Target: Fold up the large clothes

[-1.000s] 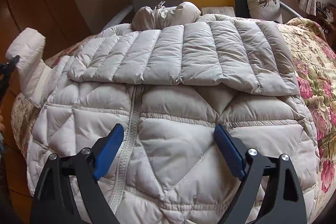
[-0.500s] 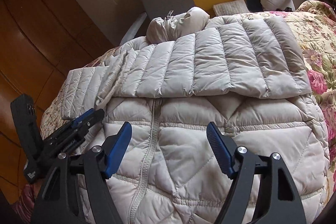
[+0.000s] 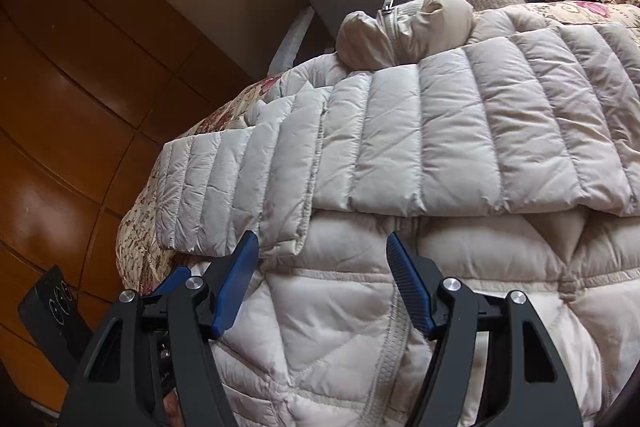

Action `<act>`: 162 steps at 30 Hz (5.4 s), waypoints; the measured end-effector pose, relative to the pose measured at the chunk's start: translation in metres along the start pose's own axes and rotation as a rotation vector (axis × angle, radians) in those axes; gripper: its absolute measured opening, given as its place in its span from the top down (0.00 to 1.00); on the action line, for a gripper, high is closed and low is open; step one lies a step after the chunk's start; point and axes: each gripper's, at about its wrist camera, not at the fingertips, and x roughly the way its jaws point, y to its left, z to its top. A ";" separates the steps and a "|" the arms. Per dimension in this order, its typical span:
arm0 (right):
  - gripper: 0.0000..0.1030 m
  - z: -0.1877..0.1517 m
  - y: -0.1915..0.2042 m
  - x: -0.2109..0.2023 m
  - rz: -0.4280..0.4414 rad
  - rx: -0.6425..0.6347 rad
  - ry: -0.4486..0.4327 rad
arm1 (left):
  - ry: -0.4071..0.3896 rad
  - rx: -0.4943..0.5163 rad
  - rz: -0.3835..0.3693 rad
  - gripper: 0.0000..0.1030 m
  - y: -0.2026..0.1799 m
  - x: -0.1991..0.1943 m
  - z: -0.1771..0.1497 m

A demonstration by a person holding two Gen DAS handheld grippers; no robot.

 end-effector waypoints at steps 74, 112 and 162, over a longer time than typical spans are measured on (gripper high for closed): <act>0.47 0.040 -0.090 -0.022 -0.500 -0.085 -0.125 | 0.159 -0.028 -0.075 0.22 0.036 0.129 0.103; 0.09 -0.099 -0.101 -0.131 -0.496 -0.045 -0.073 | 0.056 -0.087 0.142 0.11 0.052 -0.049 -0.033; 0.89 -0.085 -0.112 -0.254 0.208 0.294 -0.226 | 0.069 -0.609 -0.684 0.92 0.143 -0.098 -0.028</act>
